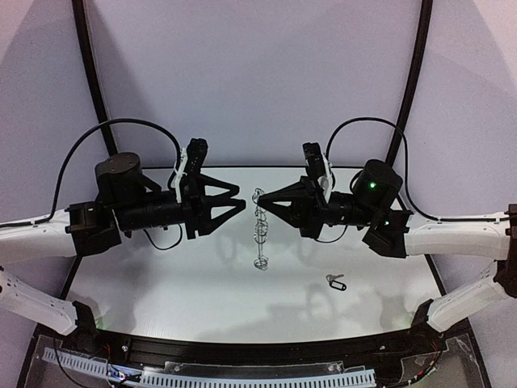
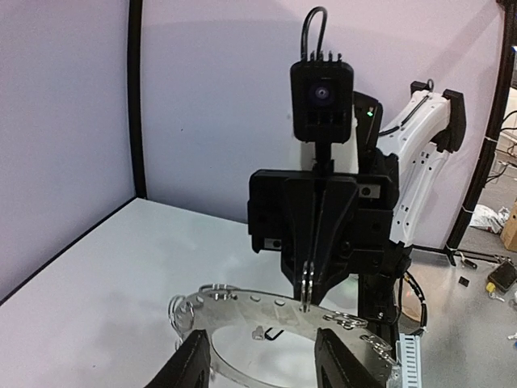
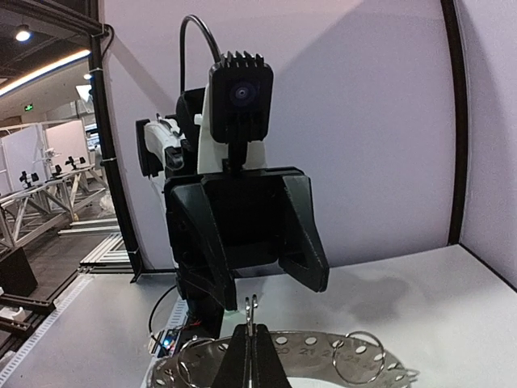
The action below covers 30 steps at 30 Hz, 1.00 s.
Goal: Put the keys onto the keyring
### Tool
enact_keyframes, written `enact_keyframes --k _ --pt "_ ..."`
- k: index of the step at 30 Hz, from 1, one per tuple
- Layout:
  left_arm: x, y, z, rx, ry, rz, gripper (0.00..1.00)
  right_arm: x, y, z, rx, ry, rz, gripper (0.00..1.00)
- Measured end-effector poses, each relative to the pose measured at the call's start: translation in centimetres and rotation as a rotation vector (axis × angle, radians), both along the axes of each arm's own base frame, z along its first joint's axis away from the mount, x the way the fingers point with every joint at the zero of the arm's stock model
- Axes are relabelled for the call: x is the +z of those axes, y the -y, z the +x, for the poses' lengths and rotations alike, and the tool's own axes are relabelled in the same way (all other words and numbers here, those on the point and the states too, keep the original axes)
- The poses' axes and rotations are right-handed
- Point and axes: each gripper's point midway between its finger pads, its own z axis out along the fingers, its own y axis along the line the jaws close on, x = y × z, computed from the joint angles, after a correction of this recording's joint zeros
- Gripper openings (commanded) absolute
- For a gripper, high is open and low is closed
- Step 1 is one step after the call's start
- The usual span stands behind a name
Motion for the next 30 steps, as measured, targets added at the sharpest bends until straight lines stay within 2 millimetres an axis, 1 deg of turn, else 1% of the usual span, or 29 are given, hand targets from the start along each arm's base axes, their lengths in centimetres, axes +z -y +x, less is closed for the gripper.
enact_keyframes --k 5,9,14,25,30 --pt "0.8 0.5 -0.3 -0.033 0.009 -0.033 0.39 0.5 -0.2 -0.3 0.01 0.0 0.028 0.0" --pt "0.7 1.3 -0.3 -0.06 0.008 -0.045 0.32 1.0 -0.3 -0.4 0.003 0.001 0.049 0.0" --pt "0.6 1.9 -0.2 -0.077 0.014 -0.051 0.3 1.6 -0.1 -0.1 -0.015 0.002 0.073 0.0" --pt "1.6 2.0 -0.3 -0.082 0.041 -0.088 0.26 1.7 -0.1 0.2 -0.041 0.012 0.079 0.0" --pt "1.9 2.0 -0.1 -0.073 0.051 -0.099 0.2 1.7 -0.1 0.2 -0.042 0.021 0.079 0.0"
